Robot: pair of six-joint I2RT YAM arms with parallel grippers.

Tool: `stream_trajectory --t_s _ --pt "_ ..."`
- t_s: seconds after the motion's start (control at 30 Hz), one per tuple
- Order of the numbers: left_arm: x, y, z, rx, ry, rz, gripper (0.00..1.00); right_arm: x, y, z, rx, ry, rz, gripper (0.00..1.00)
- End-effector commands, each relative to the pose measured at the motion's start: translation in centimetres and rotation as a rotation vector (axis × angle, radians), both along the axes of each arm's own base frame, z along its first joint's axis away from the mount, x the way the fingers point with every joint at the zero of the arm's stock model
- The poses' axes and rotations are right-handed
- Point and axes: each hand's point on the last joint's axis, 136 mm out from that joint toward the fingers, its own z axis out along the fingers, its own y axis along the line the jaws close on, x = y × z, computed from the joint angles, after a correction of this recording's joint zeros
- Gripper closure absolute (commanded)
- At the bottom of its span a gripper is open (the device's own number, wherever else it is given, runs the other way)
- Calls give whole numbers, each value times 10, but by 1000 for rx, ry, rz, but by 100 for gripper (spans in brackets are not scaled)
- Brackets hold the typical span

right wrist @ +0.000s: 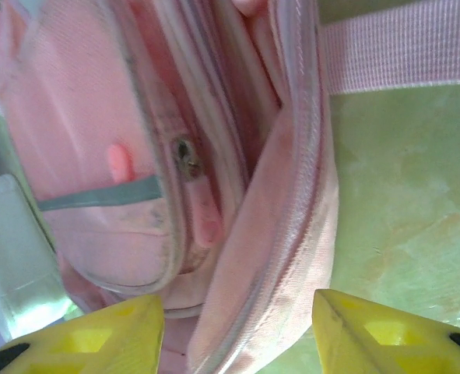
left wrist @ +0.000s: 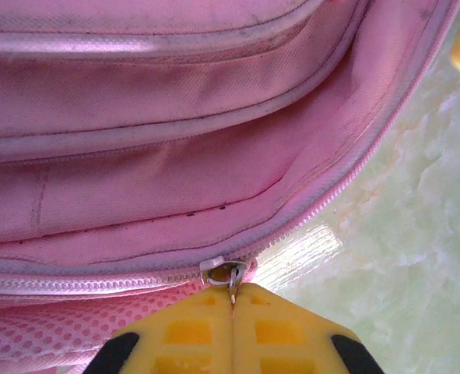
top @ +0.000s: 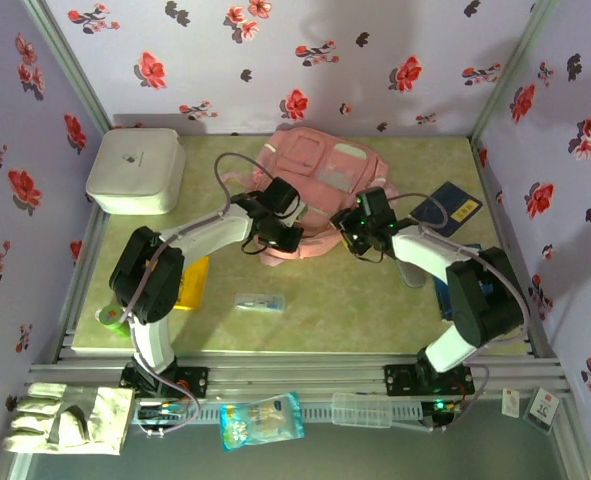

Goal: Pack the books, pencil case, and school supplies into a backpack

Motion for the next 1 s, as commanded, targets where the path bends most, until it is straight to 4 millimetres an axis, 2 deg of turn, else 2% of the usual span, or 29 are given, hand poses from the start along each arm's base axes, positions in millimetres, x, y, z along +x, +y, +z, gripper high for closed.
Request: stream_trajectory --t_s 0.0,0.1,0.23,0.33,0.43,0.53,0.73,0.97 --pt "-8 -5 2 1 50 -5 100 3 8 -9 9 37 -17 48" --pt "-8 -4 5 6 63 9 100 3 9 -18 -7 51 -22 53" --pt "-6 2 8 37 57 25 100 3 1 -28 -59 58 -33 67" --pt "-1 18 8 114 33 35 100 6 -6 -32 -110 48 -34 78" --pt "4 39 8 194 9 45 100 10 -13 -34 -153 37 -30 85" --pt "13 61 8 255 -8 63 100 13 -22 -36 -188 30 -35 89" --pt "30 106 2 328 -9 126 100 27 -35 -34 -224 -25 -16 89" --pt "52 136 -3 333 -13 188 100 52 -33 -36 -258 -50 79 90"
